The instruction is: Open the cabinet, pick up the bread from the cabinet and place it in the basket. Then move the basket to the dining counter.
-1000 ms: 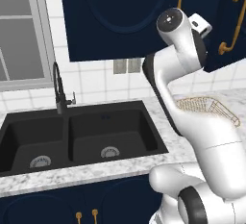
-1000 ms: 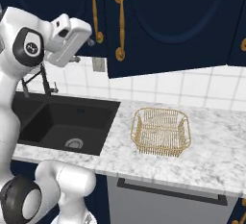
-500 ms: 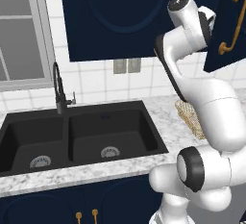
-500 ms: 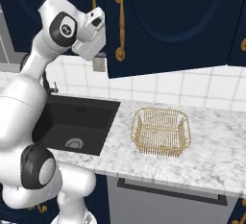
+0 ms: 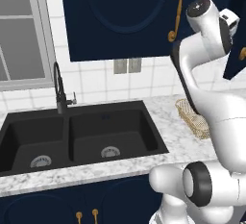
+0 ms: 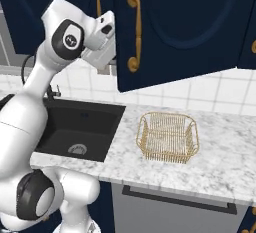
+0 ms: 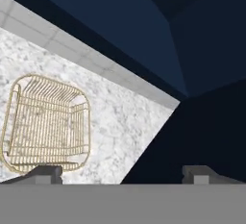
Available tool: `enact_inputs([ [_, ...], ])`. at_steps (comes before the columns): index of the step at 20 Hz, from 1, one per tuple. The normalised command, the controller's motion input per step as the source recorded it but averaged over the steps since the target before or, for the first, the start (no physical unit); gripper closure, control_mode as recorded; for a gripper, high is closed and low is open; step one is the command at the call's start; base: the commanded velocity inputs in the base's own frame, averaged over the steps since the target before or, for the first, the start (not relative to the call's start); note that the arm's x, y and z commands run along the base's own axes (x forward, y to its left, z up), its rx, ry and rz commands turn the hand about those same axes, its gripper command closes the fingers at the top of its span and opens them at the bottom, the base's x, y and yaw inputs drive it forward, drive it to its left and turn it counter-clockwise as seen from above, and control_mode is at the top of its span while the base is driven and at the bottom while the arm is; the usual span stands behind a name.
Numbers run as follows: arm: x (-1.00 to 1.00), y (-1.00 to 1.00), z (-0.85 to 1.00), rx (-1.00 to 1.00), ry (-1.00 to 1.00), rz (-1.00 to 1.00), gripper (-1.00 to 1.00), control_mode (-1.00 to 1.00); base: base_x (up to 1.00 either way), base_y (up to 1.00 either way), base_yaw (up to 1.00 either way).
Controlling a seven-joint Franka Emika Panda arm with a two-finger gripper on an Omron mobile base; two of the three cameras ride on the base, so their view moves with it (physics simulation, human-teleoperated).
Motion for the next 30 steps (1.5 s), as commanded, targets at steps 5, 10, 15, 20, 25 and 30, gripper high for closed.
enact_inputs([
  [5,-0.61,-0.98,-0.04,0.07,-0.04,-0.05,-1.0,-1.0,0.0,0.0,0.0],
  [10,-0.92,-0.68,-0.06,0.11,-0.09,-0.15,-1.0,-1.0,0.0,0.0,0.0],
  [15,-0.86,-0.79,-0.27,0.19,-0.18,-0.13,-1.0,-1.0,0.0,0.0,0.0],
  [20,-0.27,0.79,-0.62,0.27,-0.22,-0.06,-1.0,-1.0,0.0,0.0,0.0],
  [25,0.07,1.0,-0.12,0.2,-0.21,0.01,-1.0,-1.0,0.0,0.0,0.0],
  [30,0.32,1.0,0.23,0.13,-0.13,0.0,-1.0,-1.0,0.0,0.0,0.0],
])
